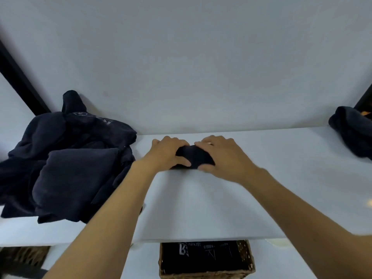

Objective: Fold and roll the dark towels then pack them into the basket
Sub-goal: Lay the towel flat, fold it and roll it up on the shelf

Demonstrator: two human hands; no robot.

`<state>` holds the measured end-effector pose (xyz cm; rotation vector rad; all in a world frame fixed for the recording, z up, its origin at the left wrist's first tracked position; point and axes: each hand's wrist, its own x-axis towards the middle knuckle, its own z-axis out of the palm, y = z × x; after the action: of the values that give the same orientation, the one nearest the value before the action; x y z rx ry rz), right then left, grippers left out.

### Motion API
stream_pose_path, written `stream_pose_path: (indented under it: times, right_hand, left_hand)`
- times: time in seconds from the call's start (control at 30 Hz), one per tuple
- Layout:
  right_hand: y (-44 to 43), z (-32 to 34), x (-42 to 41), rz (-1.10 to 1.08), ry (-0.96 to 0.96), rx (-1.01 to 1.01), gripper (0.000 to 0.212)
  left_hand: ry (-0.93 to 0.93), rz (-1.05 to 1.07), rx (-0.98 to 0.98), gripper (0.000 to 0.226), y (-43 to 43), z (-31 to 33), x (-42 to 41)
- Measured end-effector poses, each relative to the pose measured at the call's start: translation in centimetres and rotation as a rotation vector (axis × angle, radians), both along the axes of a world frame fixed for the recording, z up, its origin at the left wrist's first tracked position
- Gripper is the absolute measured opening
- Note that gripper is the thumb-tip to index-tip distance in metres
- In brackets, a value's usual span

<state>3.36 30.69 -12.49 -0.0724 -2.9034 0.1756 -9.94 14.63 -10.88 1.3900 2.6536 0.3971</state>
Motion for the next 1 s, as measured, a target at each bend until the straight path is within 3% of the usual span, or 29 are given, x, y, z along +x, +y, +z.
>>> stream_pose_path:
  times: [0.07, 0.17, 0.27, 0.33, 0.4, 0.5, 0.8, 1.0]
  right_hand:
    - [-0.4, -1.6, 0.7, -0.015, 0.081, 0.176, 0.068]
    - [-0.1, -1.5, -0.2, -0.094, 0.070, 0.100, 0.061]
    - [0.4, 0.6, -0.3, -0.245, 0.012, -0.290, 0.046]
    - [1.0, 1.4, 0.6, -0.349, -0.029, -0.620, 0.040]
    - [2.0, 1.7, 2.1, -0.420, -0.044, -0.911, 0.036]
    - [4.7, 2.0, 5.2, -0.554, 0.028, -1.155, 0.028]
    - [16.5, 3.8, 15.2, -0.931, 0.337, -1.242, 0.029]
    - [22.0, 1.9, 16.9, -1.028, 0.447, -1.130, 0.023]
  left_hand:
    - [-0.152, 0.005, -0.086, 0.043, 0.6, 0.9, -1.2]
    - [-0.130, 0.117, -0.088, 0.051, 1.4, 1.3, -1.5]
    - [0.071, 0.395, 0.257, 0.063, 1.8, 0.4, 1.2]
    - [-0.042, 0.459, 0.565, 0.051, 3.1, -0.6, 4.5]
    - [-0.155, 0.415, 0.635, 0.036, 5.4, -1.4, 7.3]
    - [-0.254, 0.282, 0.666, 0.039, 9.4, -2.0, 10.9]
    - [-0.497, -0.174, 0.496, 0.058, 22.0, -1.4, 21.9]
    - [-0.457, -0.272, 0.335, 0.068, 29.0, -2.2, 23.4]
